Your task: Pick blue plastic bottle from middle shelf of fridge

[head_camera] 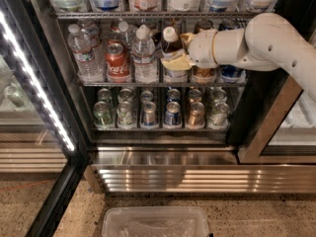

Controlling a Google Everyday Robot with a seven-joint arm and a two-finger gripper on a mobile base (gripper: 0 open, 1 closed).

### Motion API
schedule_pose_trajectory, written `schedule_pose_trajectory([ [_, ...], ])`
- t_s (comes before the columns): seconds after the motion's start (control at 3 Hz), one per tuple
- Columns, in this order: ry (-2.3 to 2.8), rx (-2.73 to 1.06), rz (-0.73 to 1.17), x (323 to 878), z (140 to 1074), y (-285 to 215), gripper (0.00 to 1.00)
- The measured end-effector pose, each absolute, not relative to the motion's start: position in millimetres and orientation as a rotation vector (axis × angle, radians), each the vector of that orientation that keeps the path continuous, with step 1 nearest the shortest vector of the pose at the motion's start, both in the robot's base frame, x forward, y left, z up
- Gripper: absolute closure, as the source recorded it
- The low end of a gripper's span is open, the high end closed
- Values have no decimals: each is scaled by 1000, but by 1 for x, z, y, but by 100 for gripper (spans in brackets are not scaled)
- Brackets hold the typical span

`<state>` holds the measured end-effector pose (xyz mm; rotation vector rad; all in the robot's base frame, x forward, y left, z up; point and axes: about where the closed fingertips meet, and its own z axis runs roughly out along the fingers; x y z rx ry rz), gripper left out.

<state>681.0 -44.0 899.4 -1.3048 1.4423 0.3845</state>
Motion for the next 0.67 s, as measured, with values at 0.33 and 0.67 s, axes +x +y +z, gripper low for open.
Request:
schedule_pose_trajectory([
  [0.33,1440,-1290,381,676,902,-47,100],
  [0.67,1440,-1290,381,676,902,-47,100],
])
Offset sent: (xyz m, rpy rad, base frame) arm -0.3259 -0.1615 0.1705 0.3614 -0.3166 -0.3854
